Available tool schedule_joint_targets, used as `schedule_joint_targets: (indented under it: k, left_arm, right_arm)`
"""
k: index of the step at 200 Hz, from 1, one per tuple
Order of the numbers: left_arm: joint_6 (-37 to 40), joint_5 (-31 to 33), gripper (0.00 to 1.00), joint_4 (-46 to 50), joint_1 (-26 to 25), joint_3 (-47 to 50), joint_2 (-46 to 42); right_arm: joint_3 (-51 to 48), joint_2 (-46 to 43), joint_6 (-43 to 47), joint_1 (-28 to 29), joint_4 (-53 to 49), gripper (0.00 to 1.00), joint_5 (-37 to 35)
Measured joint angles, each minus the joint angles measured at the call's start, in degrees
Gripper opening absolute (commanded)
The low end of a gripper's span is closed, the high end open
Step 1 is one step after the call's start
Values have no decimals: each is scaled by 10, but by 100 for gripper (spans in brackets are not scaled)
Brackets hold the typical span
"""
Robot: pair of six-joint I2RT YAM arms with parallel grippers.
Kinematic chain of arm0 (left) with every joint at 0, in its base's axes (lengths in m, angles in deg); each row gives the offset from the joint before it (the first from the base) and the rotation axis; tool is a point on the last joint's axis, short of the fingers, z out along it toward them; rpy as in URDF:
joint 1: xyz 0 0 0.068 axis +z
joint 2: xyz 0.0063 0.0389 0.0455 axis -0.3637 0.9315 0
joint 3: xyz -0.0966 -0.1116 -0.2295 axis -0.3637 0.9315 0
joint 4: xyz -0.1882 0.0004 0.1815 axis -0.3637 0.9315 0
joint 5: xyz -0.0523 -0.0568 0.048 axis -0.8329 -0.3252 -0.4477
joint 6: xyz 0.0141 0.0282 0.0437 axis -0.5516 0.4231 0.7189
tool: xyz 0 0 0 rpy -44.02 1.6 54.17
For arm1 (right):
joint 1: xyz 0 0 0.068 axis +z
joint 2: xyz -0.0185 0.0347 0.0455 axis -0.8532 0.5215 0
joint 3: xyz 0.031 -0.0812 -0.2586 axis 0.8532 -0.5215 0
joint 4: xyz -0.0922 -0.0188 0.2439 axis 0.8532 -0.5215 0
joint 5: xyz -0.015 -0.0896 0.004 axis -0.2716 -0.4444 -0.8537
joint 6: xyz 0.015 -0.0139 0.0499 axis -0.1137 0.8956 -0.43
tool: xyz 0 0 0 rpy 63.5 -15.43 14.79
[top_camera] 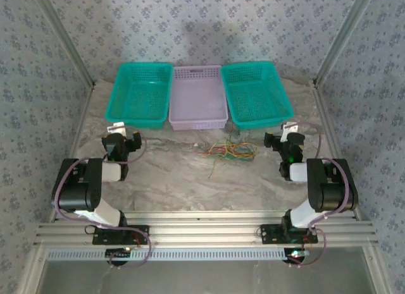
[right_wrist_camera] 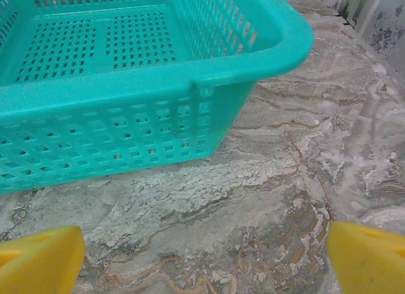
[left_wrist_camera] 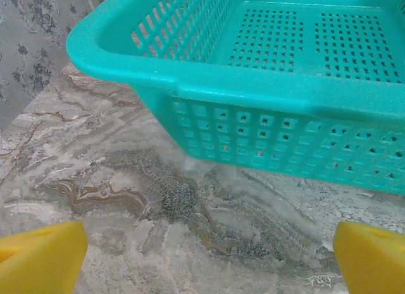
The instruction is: Untangle the cables
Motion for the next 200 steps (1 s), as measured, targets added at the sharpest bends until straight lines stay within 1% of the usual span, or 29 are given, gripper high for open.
schedule_joint_targets:
  k: [163,184,200]
  left_arm:
    - [0,0,100,0,0,0,0]
    - [0,0,100,0,0,0,0]
    - [0,0,100,0,0,0,0]
  right_arm:
    - [0,0,0,0,0,100,0]
    - [0,0,7,0,0,100,16]
    - [0,-4,7,0,-7,100,11]
